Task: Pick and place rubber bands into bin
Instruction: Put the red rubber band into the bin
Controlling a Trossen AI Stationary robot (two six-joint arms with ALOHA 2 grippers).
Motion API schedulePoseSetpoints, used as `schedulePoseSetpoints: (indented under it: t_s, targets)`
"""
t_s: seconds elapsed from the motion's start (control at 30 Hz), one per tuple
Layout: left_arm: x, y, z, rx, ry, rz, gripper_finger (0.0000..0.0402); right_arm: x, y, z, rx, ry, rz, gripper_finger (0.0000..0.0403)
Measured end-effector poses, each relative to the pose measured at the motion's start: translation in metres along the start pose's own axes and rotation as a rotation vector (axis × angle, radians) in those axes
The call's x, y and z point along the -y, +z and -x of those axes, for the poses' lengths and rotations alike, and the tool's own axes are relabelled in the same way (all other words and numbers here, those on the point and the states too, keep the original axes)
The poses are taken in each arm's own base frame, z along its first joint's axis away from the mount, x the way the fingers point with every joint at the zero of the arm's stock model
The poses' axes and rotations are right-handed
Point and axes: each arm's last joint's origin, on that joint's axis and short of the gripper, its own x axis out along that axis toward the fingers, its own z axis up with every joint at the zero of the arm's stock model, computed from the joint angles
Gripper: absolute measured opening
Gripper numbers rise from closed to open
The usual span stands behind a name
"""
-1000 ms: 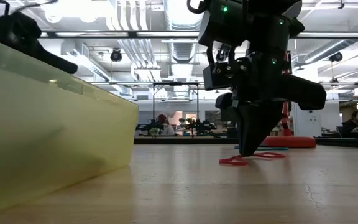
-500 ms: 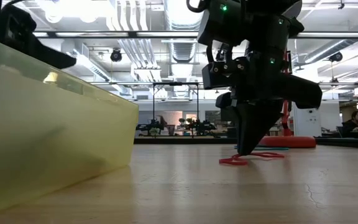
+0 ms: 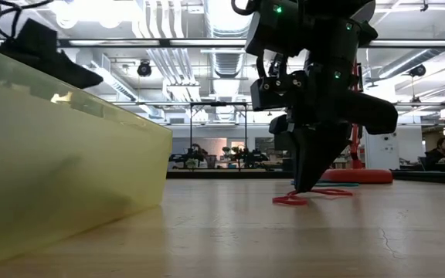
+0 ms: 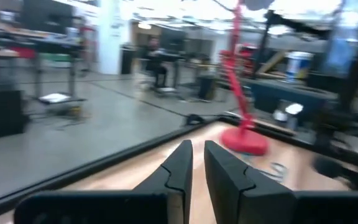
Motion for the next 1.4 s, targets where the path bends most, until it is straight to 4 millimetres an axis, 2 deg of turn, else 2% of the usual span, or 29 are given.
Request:
schedulePoseSetpoints:
  t_s: [0.27, 1.03, 1.13, 1.23, 1.4]
  targets:
    - [-0.015, 0.002, -0.007, 0.026, 0.180, -0.007, 0.0026, 0.000, 0.000, 0.000, 0.000, -0.008, 0.034, 0.0009]
    - [-0.011, -0.014, -0.017, -0.121, 0.199, -0.128, 0.0026, 0.001, 0.001, 0.000, 0.008, -0.034, 0.028, 0.0008]
    - [-0.009, -0.018, -0.018, -0.165, 0.135, -0.196, 0.0026, 0.001, 0.001, 0.000, 0.012, -0.048, 0.006, 0.0008]
    - [-0.004, -0.018, -0.018, -0.179, -0.037, -0.149, 0.0026, 0.002, 0.001, 0.000, 0.014, -0.051, 0.003, 0.0008]
    - [0.001, -0.006, -0.016, -0.080, -0.218, -0.068, 0.0026, 0.002, 0.001, 0.000, 0.018, -0.051, 0.018, 0.0008]
